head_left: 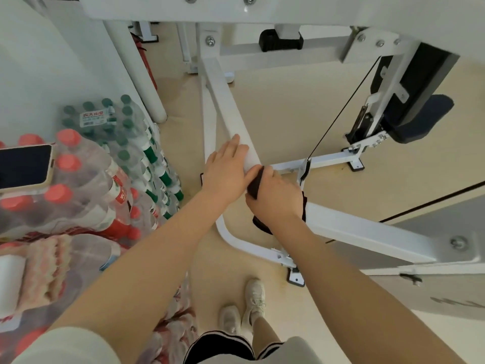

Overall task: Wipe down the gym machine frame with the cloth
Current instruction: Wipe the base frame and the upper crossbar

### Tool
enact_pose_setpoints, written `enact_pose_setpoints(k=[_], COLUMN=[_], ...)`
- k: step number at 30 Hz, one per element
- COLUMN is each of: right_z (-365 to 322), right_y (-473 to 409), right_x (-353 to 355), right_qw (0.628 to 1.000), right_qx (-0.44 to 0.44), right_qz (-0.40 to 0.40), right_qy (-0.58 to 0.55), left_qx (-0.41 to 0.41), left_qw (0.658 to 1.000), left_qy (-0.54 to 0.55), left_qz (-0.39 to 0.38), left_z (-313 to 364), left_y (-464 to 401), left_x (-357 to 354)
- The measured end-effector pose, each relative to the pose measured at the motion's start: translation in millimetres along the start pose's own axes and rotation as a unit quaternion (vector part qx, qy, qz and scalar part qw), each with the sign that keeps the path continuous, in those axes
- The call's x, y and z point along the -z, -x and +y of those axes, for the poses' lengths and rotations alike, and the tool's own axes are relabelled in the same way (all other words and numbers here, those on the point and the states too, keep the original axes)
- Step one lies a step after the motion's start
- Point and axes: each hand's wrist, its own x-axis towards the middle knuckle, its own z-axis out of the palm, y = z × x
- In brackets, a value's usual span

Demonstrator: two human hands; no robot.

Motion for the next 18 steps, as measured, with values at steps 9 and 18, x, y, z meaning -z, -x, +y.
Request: enact_pose_setpoints(k=[9, 18], right_z=[122.9, 59.5], right_y=[72.2, 44.6], right_x=[-2.4, -2.3], right_qw=[0.994, 0.994], right_qx=[0.084, 0.096], right_qz=[0.055, 0.027], right_qy=[0.051, 0.048], left_qx=[0.04, 0.049], left_qw=[0.999, 0.998], left_qy=[0.031, -0.038], left_qz=[-0.017, -0.029], left_z=[7.6, 18.3], left_y=[3.2, 3.5], left_x=[-6.4, -0.3])
